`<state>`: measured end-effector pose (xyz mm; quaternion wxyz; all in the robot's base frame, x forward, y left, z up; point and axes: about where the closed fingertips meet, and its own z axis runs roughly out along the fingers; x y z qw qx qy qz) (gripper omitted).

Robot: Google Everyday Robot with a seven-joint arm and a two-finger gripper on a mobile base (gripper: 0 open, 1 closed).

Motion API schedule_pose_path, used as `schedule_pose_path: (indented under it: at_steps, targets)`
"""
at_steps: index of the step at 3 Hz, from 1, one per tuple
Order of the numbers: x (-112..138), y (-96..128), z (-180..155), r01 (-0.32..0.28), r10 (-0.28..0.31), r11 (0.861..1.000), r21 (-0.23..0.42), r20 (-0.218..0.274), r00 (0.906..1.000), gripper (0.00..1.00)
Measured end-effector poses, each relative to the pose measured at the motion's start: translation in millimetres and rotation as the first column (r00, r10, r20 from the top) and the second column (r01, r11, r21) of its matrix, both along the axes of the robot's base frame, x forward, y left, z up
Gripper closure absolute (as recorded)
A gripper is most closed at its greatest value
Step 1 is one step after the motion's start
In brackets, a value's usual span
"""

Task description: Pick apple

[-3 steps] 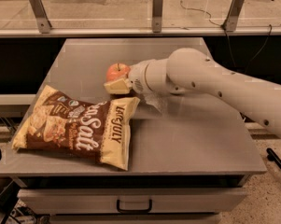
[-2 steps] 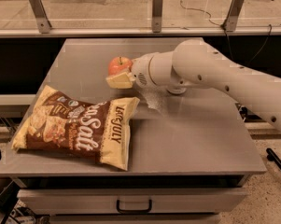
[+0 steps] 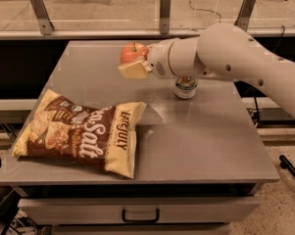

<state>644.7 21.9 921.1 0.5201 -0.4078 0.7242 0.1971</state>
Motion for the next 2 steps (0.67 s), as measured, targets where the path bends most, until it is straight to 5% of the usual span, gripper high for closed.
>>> schedule_pose_path:
  at_steps: [2]
  targets:
    - [0.8,-13.9,43.6,-0.021,0.018,0.999,0.029,0.121,0.9925,1.0]
